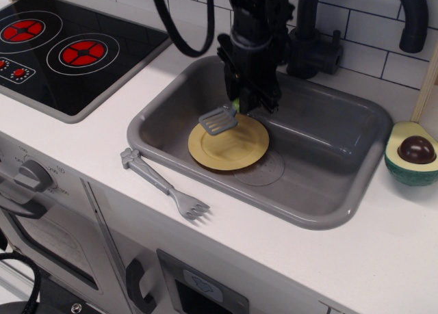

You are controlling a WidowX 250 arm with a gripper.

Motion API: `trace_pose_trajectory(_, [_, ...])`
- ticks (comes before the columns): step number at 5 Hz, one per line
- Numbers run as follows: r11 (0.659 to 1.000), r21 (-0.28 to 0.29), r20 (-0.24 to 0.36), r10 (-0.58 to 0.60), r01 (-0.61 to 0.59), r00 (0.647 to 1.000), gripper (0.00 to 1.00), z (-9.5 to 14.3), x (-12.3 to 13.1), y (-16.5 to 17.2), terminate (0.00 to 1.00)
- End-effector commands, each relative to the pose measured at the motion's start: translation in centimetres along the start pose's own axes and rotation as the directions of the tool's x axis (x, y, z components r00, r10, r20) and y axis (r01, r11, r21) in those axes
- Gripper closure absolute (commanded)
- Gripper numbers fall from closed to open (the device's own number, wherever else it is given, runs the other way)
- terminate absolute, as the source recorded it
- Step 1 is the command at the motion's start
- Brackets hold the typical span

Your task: Take spatula off plate sink

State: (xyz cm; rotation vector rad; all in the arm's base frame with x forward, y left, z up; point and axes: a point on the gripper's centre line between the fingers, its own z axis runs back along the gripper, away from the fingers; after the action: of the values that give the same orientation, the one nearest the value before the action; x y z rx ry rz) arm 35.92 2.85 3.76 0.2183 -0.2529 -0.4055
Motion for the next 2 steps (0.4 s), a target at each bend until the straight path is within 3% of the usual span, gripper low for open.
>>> trace_pose_trajectory(1, [0.992, -0.007, -0.007, 0.124, -0.124, 0.992, 1.00, 4.0, 2.0, -3.2, 0.00])
trace_pose_trajectory(2, [0.977, -0.064, -0.074, 0.197, -0.202, 0.978, 1.00, 3.7, 2.2, -6.3, 0.00])
